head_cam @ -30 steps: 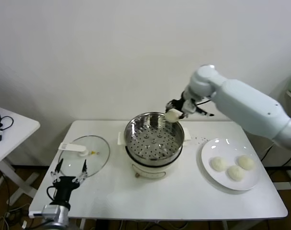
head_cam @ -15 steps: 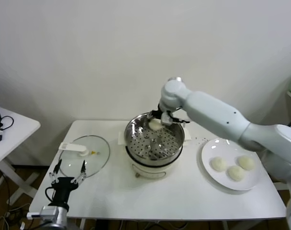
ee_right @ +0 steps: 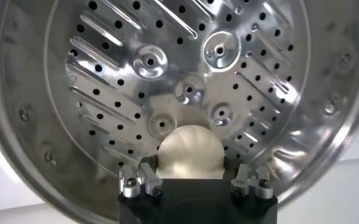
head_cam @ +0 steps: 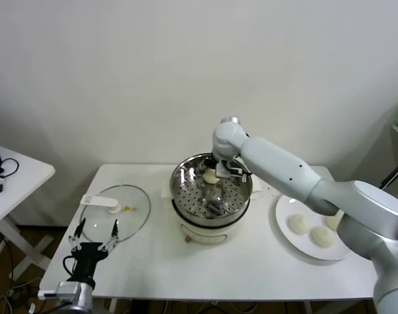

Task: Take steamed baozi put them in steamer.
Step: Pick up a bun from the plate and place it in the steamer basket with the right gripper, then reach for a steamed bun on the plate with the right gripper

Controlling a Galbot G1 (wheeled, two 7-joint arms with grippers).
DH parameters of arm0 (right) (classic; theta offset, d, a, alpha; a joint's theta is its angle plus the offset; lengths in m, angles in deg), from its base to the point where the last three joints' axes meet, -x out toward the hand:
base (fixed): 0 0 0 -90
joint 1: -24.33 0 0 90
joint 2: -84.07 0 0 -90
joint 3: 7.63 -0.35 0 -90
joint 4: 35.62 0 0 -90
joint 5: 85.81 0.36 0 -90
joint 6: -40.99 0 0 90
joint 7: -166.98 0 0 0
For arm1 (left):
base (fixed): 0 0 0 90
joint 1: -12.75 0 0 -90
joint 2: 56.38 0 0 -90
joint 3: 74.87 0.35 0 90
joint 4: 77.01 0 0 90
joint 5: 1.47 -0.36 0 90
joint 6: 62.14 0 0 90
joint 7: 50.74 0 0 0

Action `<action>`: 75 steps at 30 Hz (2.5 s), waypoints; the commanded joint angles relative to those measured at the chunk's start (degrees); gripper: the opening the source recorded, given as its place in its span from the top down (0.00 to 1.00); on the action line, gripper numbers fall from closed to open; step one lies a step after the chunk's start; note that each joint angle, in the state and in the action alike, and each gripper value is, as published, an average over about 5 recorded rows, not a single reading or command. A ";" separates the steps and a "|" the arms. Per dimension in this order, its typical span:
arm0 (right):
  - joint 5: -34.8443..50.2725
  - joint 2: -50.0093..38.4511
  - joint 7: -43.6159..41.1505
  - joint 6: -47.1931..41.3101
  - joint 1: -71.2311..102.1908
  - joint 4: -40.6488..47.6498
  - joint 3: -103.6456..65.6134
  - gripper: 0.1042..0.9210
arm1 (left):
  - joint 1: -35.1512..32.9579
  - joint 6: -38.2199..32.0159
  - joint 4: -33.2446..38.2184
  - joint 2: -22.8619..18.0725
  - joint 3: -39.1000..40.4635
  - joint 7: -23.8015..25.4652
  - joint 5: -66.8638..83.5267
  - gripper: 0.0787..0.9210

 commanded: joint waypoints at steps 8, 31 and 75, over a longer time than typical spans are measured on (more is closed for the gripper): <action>0.34 0.43 0.19 1.86 -0.74 0.44 -0.59 0.12 | -0.20 -0.08 -0.09 -0.22 0.02 -0.02 -0.11 0.12; 71.67 -35.58 -2.70 -38.80 -24.32 -13.38 22.18 0.12 | -1.35 0.89 0.44 -0.08 0.94 -1.19 0.57 0.12; 51.11 -31.67 0.52 -41.29 11.10 4.28 5.22 0.12 | -1.72 1.62 0.98 -1.25 0.78 -1.47 0.17 0.12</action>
